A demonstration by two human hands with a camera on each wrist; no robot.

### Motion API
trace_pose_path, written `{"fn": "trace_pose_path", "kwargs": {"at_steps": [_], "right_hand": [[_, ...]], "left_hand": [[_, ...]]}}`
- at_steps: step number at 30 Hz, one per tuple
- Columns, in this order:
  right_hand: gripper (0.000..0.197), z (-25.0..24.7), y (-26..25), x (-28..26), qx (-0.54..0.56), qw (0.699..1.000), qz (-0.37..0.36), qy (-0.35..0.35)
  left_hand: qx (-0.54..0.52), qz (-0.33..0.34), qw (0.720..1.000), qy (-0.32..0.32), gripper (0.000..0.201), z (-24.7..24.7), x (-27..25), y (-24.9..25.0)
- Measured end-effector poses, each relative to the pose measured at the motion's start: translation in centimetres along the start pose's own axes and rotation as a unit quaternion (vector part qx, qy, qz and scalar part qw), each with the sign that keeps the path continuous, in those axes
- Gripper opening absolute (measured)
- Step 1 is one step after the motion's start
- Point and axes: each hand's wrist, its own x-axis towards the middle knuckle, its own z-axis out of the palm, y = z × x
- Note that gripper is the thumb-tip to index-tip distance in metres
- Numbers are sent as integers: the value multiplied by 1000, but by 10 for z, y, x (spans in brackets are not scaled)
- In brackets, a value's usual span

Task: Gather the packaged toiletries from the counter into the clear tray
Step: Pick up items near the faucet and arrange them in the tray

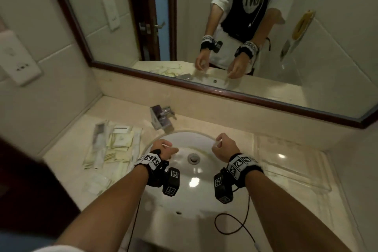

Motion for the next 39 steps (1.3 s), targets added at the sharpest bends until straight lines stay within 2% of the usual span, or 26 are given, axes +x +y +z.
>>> {"fn": "trace_pose_path", "kwargs": {"at_steps": [11, 18, 25, 32, 39], "right_hand": [[24, 101, -106, 24, -48, 992, -58, -104], [29, 162, -149, 25, -74, 983, -80, -151], [35, 213, -173, 25, -102, 971, -82, -199], [51, 261, -187, 23, -165, 951, -131, -228], [65, 301, -193, 20, -255, 925, -179, -216]], "left_hand": [[-37, -76, 991, 99, 24, -139, 4, -81], [-38, -103, 985, 136, 16, -198, 5, -125], [-43, -123, 982, 133, 17, -226, 9, -163], [-48, -135, 981, 132, 12, -233, 12, -191], [-61, -132, 981, 132, 18, -233, 12, -211]]}}
